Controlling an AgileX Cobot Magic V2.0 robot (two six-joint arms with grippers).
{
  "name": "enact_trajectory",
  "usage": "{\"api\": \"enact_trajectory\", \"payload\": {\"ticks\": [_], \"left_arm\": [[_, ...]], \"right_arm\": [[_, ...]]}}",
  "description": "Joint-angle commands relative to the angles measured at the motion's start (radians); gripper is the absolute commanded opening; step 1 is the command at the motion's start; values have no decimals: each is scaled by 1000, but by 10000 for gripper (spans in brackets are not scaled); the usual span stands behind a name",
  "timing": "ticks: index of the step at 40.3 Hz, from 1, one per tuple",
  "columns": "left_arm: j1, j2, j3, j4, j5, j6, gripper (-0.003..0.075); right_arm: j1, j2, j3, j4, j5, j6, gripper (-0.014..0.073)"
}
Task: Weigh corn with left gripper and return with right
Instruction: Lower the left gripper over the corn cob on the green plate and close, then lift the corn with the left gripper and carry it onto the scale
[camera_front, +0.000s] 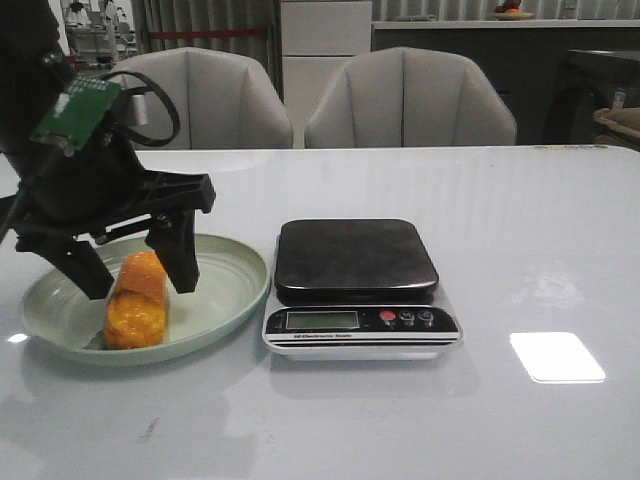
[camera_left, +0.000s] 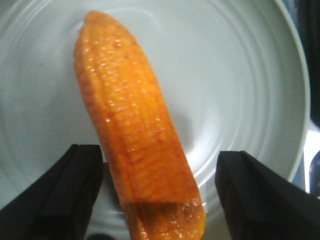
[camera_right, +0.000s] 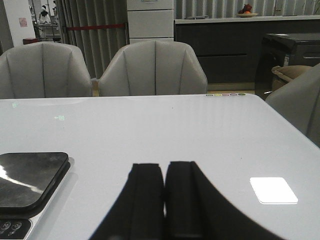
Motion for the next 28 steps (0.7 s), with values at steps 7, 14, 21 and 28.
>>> {"api": "enact_trajectory", "payload": {"ticks": [7,14,21,28], "left_arm": [[-6,16,-32,-11,-10,-13,340],[-6,26,-53,-11,-7,-9,197],[-28,-9,-156,-6,19,-5,115],[-100,-11,-281,-6,25,-5,115]], "right_arm": [[-2,-19,5,-11,-86,-3,165],[-2,-19,5,-11,-86,-3,165],[-2,-19,5,-11,-86,-3,165],[-2,-19,5,-11,-86,-3,165]]}}
